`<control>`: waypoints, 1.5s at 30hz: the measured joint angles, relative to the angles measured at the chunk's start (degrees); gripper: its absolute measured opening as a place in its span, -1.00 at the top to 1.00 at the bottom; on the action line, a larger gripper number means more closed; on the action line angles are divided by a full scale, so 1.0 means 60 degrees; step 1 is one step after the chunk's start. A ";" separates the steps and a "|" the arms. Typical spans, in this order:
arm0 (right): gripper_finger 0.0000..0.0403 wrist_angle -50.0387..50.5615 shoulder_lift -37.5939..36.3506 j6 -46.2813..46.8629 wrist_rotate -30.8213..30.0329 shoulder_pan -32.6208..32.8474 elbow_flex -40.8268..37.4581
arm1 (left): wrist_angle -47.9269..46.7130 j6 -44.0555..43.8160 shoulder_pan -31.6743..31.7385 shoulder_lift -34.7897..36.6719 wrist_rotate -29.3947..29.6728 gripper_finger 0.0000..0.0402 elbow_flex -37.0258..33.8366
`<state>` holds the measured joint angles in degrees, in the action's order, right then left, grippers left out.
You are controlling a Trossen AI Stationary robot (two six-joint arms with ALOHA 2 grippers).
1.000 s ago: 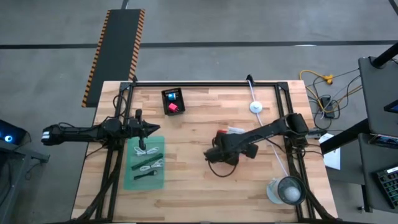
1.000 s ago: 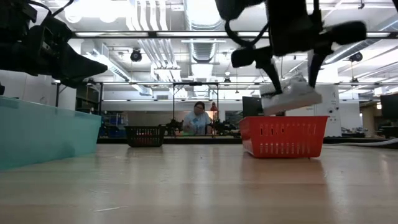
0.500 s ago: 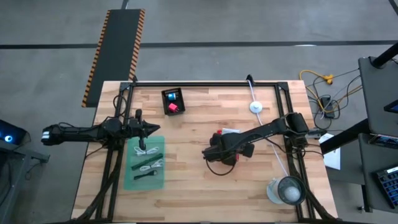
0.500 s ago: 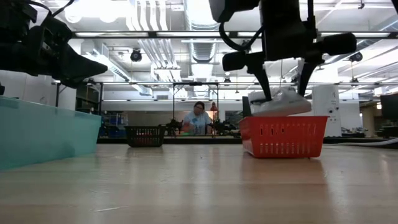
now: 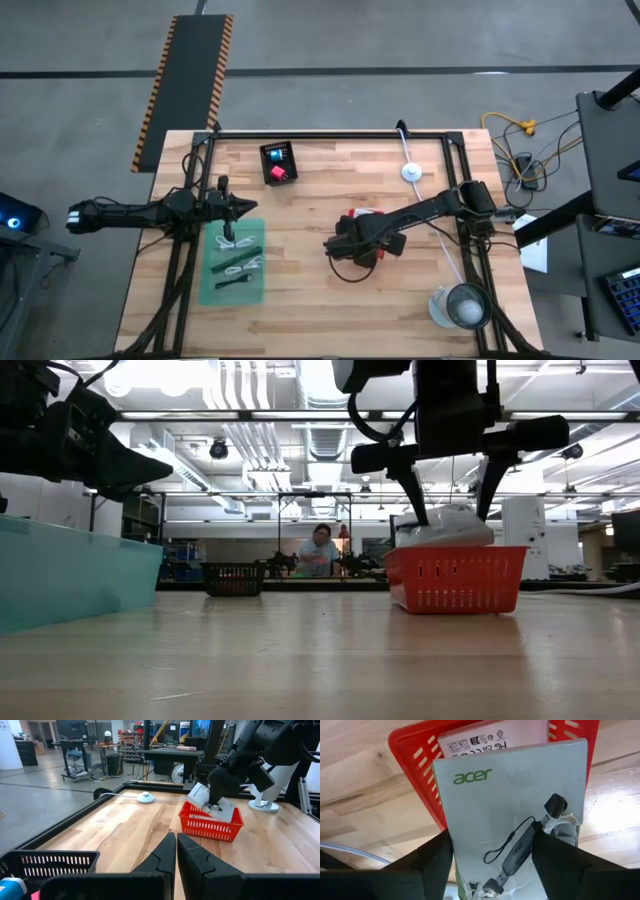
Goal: Pick and place items into bin
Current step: Put the white USB box into the orange bin
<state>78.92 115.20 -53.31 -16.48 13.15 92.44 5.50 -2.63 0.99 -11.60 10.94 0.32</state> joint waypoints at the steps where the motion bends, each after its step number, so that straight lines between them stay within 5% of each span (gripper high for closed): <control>1: -0.21 0.0002 0.0000 0.0031 -0.0002 -0.0011 0.0000 | 0.0000 0.0000 0.0000 0.0000 0.0000 0.99 0.0000; 14: -0.68 0.0219 0.0000 0.0483 -0.0773 0.0126 0.0000 | -0.0004 0.0064 0.0000 0.0000 0.0004 0.99 0.0000; 29: -0.62 0.0333 -0.0561 0.1295 -0.0952 0.0511 0.0018 | -0.0007 0.0062 0.0000 0.0000 0.0001 0.99 0.0000; 35: -0.62 -0.0556 -0.0889 0.1258 -0.0059 0.0512 0.0015 | -0.0007 0.0062 0.0000 -0.0015 0.0004 0.99 0.0000; 38: -0.62 -0.0526 -0.0889 0.1001 -0.0842 0.0663 -0.0121 | -0.0020 0.0062 0.0000 -0.0071 0.0003 0.99 0.0000; 41: -0.62 -0.0605 -0.0892 0.1672 -0.1211 0.0814 -0.0135 | -0.0019 0.0073 0.0000 -0.0144 0.0003 0.99 0.0000; 45: -0.62 -0.1131 -0.0958 0.3506 -0.0120 0.0774 -0.0198 | -0.0010 0.0076 0.0000 -0.0182 0.0004 0.99 0.0000</control>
<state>72.14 109.45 -32.28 -17.20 17.80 91.25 5.44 -2.17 0.99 -12.69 10.96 0.32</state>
